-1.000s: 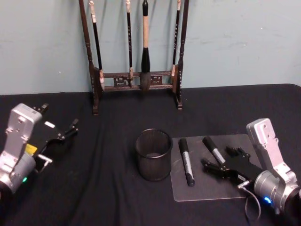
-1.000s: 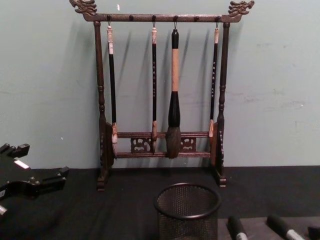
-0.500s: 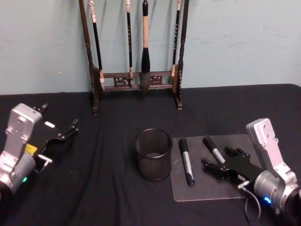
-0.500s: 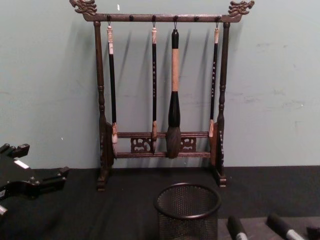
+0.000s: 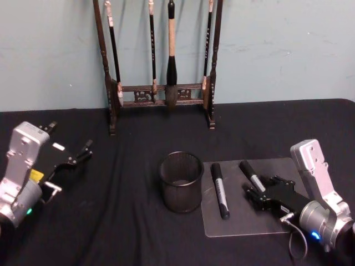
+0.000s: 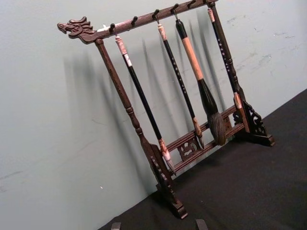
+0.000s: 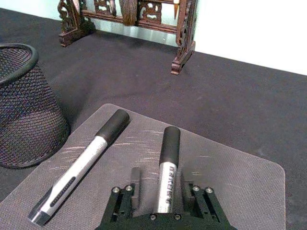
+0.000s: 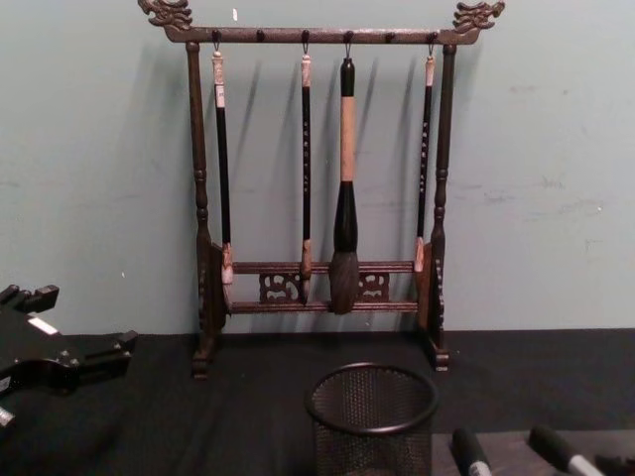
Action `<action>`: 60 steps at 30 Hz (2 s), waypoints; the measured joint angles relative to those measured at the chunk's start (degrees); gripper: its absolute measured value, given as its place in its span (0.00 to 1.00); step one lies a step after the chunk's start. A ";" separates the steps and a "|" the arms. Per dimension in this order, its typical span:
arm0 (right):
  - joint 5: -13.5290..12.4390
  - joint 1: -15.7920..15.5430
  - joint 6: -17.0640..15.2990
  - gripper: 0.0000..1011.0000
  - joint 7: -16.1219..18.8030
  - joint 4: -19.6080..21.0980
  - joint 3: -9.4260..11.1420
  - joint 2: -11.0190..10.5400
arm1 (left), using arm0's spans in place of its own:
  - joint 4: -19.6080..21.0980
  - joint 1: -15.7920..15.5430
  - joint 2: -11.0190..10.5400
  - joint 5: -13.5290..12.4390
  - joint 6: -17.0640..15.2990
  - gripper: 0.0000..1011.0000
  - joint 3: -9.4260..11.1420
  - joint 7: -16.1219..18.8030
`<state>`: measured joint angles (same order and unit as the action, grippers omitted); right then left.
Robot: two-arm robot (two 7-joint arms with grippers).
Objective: Pick up the water-based marker from the table and place it into the pen holder.
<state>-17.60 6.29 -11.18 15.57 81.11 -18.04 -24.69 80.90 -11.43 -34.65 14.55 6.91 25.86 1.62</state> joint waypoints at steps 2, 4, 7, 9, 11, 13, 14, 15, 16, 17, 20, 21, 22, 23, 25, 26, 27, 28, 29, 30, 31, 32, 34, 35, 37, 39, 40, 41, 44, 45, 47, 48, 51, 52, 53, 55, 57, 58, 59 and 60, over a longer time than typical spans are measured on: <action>0.00 0.00 0.00 0.48 0.00 0.00 0.00 0.00 | 0.00 0.00 0.00 0.00 0.00 1.00 0.00 0.00; 0.00 0.00 0.00 0.44 0.00 0.00 0.00 0.00 | 0.00 0.00 0.00 0.00 0.00 1.00 0.00 0.00; 0.00 0.00 0.00 0.33 0.00 0.00 0.00 0.00 | 0.00 0.00 0.00 0.00 0.00 1.00 0.00 0.00; 0.00 0.00 0.01 0.28 0.00 0.00 0.00 0.00 | 0.00 0.00 0.00 0.00 0.00 1.00 0.00 0.00; 0.00 0.00 0.00 0.22 0.00 0.00 0.00 0.00 | 0.00 0.00 0.00 0.00 0.00 1.00 0.00 0.00; 0.00 0.00 0.01 0.19 0.00 0.00 0.00 0.00 | 0.00 0.00 0.00 0.00 0.00 1.00 0.00 0.00; 0.00 0.00 0.00 0.19 0.00 0.00 0.00 0.00 | 0.00 0.00 0.00 0.00 0.00 1.00 0.00 0.00; 0.00 0.00 0.01 0.19 0.00 0.00 0.00 0.00 | 0.00 0.00 0.00 0.00 0.00 1.00 0.00 0.00; 0.00 0.00 0.00 0.19 0.00 0.00 0.00 0.00 | 0.00 0.00 0.00 0.00 0.00 1.00 0.00 0.00; 0.00 0.00 0.00 0.19 0.00 0.00 0.00 -0.01 | 0.00 0.00 0.00 0.00 0.00 1.00 0.00 0.00; 0.00 0.00 0.00 0.19 0.00 0.00 0.00 0.00 | 0.00 0.00 0.00 0.00 0.00 1.00 0.00 0.00; 0.00 0.00 0.00 0.19 0.00 0.00 0.00 0.00 | 0.00 0.00 0.00 0.00 0.00 1.00 0.00 0.00; 0.00 0.00 0.00 0.19 0.00 0.00 0.00 0.00 | 0.00 0.00 0.00 0.00 0.00 1.00 0.00 0.00; 0.00 0.00 0.00 0.19 0.00 0.00 0.00 0.00 | 0.00 0.00 0.00 0.00 0.00 1.00 0.00 0.00; 0.02 0.00 -0.06 0.19 0.26 0.00 0.23 0.13 | 0.00 0.00 0.00 0.00 0.00 1.00 0.00 0.00; 0.02 -0.01 -0.10 0.19 0.40 -0.01 0.36 0.21 | 0.00 0.00 0.00 0.00 0.00 1.00 0.00 0.00; 0.03 -0.03 -0.14 0.19 0.52 -0.02 0.48 0.30 | 0.00 0.00 0.00 0.00 0.00 1.00 0.00 0.00; 0.03 -0.06 -0.18 0.19 0.64 -0.03 0.61 0.39 | 0.00 0.00 0.00 0.00 0.00 1.00 0.00 0.00; 0.03 -0.14 -0.24 0.19 0.86 -0.03 0.88 0.56 | 0.00 0.00 0.00 0.00 0.00 1.00 0.00 0.00; 0.03 -0.20 -0.24 0.19 0.98 -0.03 1.03 0.65 | 0.00 0.00 0.00 0.00 0.00 1.00 0.00 0.00; 0.01 -0.34 -0.17 0.19 1.19 -0.02 1.39 0.84 | 0.00 0.00 0.00 0.00 0.00 1.00 0.00 0.00; -0.02 -0.42 -0.06 0.19 1.29 -0.01 1.58 0.93 | 0.00 0.00 0.00 0.00 0.00 1.00 0.00 0.00; -0.20 -0.60 0.39 0.19 1.60 0.05 1.98 1.07 | 0.00 0.00 0.00 0.00 0.00 1.00 0.00 0.00; -0.44 -0.84 1.01 0.19 1.93 0.18 2.39 1.20 | 0.00 0.00 0.00 0.00 0.00 1.00 0.00 0.00; -0.67 -1.09 1.75 0.19 2.24 0.35 2.72 1.29 | 0.00 0.00 0.00 0.00 0.00 1.00 0.00 0.00; -0.93 -1.52 3.22 0.19 2.61 0.64 3.21 1.45 | 0.00 0.00 0.00 0.00 0.00 1.00 0.00 0.00; -0.99 -1.66 3.70 0.19 2.71 0.72 3.38 1.51 | 0.00 0.00 0.00 0.00 0.00 1.00 0.00 0.00; -1.07 -1.77 4.14 0.19 2.82 0.77 3.52 1.55 | 0.00 0.00 0.00 0.00 0.00 1.00 0.00 0.00; -1.58 -2.33 5.95 0.19 3.39 1.16 4.26 1.74 | 0.00 0.00 0.00 0.00 0.00 1.00 0.00 0.00; -1.58 -2.33 5.95 0.19 3.39 1.16 4.26 1.74 | 0.00 0.00 0.00 0.00 0.00 1.00 0.00 0.00; -2.12 -2.68 6.92 0.19 3.92 1.44 4.75 1.81 | 0.00 0.00 0.00 0.00 0.00 1.00 0.00 0.00; -2.27 -2.75 7.14 0.19 4.04 1.51 4.85 1.83 | 0.00 0.00 0.00 0.00 0.00 1.00 0.00 0.00; -2.76 -3.04 7.86 0.19 4.45 1.80 5.20 1.84 | 0.00 0.00 0.00 0.00 0.00 1.00 0.00 0.00; -2.89 -3.10 8.05 0.19 4.55 1.86 5.27 1.84 | 0.00 0.00 0.00 0.00 0.00 1.00 0.00 0.00; -3.13 -3.19 8.45 0.19 4.77 1.95 5.40 1.82 | 0.00 0.00 0.00 0.00 0.00 1.00 0.00 0.00; -3.37 -3.30 8.83 0.19 4.99 2.10 5.51 1.78 | 0.00 0.00 0.00 0.00 0.00 1.00 0.00 0.00; -3.59 -3.49 9.49 0.19 5.28 2.47 5.63 1.68 | 0.00 0.00 0.00 0.00 0.00 1.00 0.00 0.00; -3.65 -3.57 9.67 0.19 5.35 2.63 5.65 1.63 | 0.00 0.00 0.00 0.00 0.00 1.00 0.00 0.00; -3.69 -3.63 9.79 0.19 5.40 2.74 5.67 1.58 | 0.00 0.00 0.00 0.00 0.00 1.00 0.00 0.00; -3.72 -3.71 9.94 0.19 5.45 2.90 5.68 1.51 | 0.00 0.00 0.00 0.00 0.00 1.00 0.00 0.00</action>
<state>-21.32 2.58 -1.24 21.03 84.01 -12.35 -23.18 80.90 -11.43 -34.65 14.55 6.91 25.86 1.62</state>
